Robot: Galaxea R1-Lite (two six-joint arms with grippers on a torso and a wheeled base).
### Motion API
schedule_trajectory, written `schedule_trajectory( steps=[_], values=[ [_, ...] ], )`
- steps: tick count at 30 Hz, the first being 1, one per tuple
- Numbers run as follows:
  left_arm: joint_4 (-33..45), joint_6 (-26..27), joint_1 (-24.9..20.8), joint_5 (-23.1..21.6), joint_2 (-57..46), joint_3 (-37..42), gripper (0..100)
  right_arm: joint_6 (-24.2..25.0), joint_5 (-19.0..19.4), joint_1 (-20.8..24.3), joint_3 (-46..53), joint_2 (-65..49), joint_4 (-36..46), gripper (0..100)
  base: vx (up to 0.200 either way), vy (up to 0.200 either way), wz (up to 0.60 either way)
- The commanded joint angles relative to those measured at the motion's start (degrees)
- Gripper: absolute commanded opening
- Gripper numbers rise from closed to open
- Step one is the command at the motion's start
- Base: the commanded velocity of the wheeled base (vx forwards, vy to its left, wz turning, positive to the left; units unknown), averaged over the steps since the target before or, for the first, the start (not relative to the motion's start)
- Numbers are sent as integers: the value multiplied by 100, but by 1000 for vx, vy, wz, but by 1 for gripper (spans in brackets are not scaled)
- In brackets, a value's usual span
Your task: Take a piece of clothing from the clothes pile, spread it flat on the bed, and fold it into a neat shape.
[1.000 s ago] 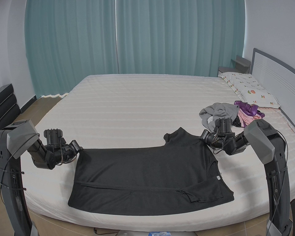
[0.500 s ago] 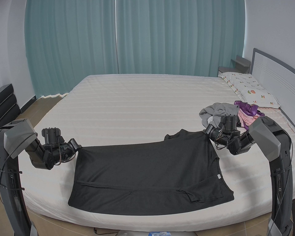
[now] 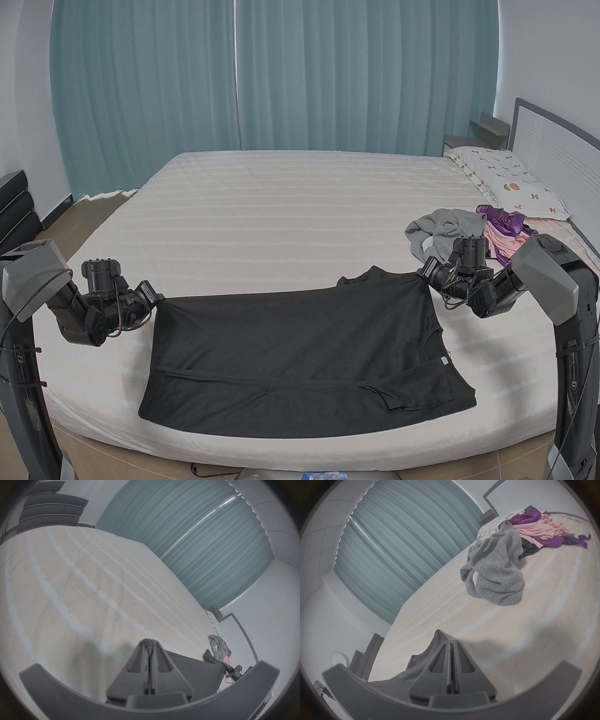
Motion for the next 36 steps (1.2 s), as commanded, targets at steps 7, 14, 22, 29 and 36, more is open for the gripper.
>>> schedule_trajectory(
  steps=[7,14,22,29,36],
  values=[
    [-9,39,-21,-23,-517,561,0,18,546,-122,1263,-948,-9,0,0,0,0],
    [-114,162,-12,-32,-772,1141,0,-8,907,-254,2397,-1502,-449,0,0,0,0],
    [-211,241,23,-14,-1018,1607,0,-167,1100,-246,3724,-1827,-1187,0,0,0,0],
    [-202,567,-3,-23,-1062,2178,0,-641,1100,-246,4647,-1827,-1600,0,0,0,0],
    [-193,611,-12,-23,-1036,2433,0,-676,1091,-202,5034,-1686,-1732,0,0,0,0]
  ],
)
